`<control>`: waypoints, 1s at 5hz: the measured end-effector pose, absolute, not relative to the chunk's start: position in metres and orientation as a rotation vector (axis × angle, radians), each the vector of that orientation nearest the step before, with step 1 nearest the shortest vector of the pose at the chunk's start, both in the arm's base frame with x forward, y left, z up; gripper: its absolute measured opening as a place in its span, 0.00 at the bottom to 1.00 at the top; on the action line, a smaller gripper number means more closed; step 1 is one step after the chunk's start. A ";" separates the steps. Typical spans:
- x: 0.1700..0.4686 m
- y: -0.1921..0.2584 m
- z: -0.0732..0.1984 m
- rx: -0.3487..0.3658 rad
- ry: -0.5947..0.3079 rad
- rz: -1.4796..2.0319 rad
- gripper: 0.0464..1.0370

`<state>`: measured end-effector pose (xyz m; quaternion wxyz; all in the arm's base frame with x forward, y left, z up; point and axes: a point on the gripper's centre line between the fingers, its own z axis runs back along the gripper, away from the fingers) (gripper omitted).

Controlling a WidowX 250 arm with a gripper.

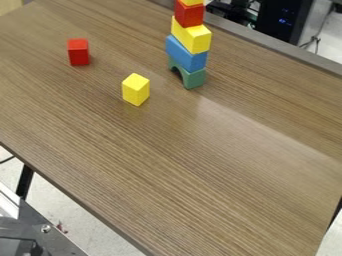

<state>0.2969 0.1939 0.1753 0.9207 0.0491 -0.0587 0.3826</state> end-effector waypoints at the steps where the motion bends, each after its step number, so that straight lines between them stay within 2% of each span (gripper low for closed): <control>1: 0.296 0.193 0.163 0.092 -0.084 0.787 0.96; 2: 0.302 0.180 0.162 0.074 -0.102 0.821 0.96; 5: 0.335 0.130 0.194 0.030 -0.264 0.883 0.96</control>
